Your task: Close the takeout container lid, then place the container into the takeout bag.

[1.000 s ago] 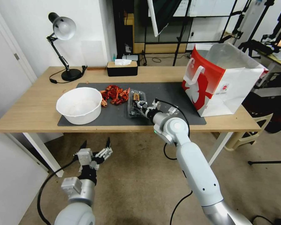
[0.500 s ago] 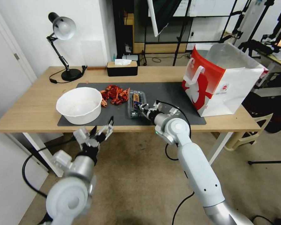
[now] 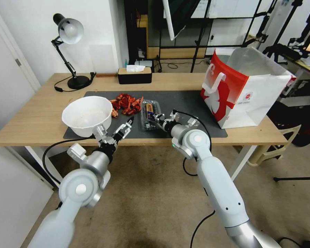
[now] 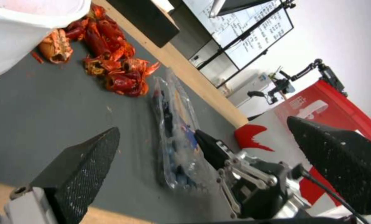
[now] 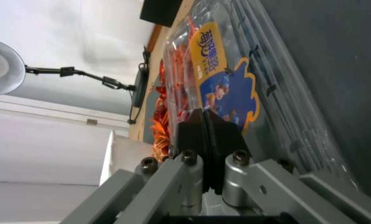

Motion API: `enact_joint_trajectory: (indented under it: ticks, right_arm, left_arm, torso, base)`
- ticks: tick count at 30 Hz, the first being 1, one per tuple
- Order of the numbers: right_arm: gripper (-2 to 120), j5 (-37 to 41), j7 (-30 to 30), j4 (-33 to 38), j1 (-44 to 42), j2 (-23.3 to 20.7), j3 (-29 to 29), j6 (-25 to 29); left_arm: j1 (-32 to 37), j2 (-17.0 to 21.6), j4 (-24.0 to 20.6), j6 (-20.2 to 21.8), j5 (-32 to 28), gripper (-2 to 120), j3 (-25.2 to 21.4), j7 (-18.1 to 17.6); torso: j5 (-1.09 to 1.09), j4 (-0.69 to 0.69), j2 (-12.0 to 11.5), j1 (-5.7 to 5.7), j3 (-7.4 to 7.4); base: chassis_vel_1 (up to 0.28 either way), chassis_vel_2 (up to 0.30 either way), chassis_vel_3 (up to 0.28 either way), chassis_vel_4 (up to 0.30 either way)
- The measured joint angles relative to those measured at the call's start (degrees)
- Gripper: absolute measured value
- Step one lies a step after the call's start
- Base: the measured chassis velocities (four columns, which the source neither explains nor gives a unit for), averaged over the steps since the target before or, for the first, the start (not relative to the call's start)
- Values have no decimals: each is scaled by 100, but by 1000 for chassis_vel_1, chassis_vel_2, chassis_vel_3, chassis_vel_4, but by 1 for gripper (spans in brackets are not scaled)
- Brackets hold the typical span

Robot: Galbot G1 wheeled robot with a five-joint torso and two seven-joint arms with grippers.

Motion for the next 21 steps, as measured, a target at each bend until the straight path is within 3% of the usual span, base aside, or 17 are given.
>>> enact_joint_trajectory:
  ticks: [12,21]
  right_arm:
    - [0,7,14,50,-18,-17,0,-22]
    - [0,-12,14,72,-47,-51,3,-45]
  left_arm:
    - [-966,269,780,276,-603,100,252,247]
    - [-1530,295,1429,591,-643,100,484,511]
  torso:
    - [0,0,0,0,0]
    - [0,0,1,0,0]
  base:
    - [0,0,0,0]
    - [0,0,0,0]
